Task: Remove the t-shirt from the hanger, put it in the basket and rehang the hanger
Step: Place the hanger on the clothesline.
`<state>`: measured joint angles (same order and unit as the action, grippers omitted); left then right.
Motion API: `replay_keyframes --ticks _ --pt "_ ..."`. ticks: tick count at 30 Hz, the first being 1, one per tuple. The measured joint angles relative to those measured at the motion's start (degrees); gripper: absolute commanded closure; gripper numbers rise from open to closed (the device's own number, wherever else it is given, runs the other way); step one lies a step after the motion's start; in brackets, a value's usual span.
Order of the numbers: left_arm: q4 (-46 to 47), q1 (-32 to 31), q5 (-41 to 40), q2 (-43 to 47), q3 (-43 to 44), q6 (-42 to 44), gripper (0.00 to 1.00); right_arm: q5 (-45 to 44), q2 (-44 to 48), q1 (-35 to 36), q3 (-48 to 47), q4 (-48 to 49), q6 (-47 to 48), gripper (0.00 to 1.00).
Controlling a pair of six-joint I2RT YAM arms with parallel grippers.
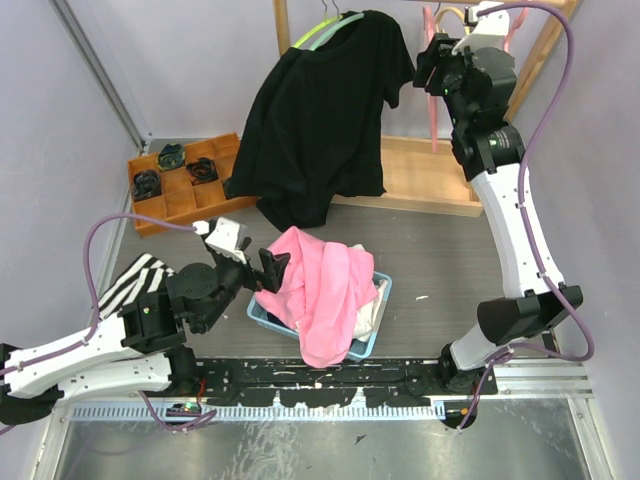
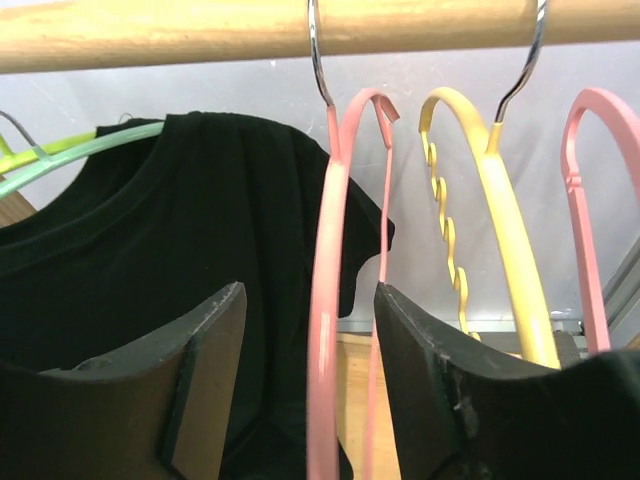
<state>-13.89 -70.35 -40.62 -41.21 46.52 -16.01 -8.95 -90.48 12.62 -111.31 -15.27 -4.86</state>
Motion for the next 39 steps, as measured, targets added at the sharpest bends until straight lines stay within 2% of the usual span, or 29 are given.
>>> replay_keyframes --ticks 7,14,19,27,39 --pt "0.3 0.0 -2.4 -1.0 0.2 1.0 0.02 -0.9 5.2 3.5 0.0 -0.3 0.7 0.34" --pt "0.4 0.2 -2.7 -1.9 0.9 1.5 0.02 -4.1 7.0 16.8 -1.5 0.6 3.1 0.34" --pt "0.3 0.5 -2.3 -2.2 0.9 1.6 0.02 -5.4 4.1 22.1 -2.5 2.8 1.6 0.38" --pt "0.1 0.6 -1.9 -1.0 0.9 1.4 0.02 -6.9 -4.4 23.7 -3.1 5.0 -4.0 0.37" --pt "-0.1 0.7 -1.7 1.0 0.9 0.7 0.02 -6.9 -16.0 26.3 -10.8 4.4 -9.7 0.37"
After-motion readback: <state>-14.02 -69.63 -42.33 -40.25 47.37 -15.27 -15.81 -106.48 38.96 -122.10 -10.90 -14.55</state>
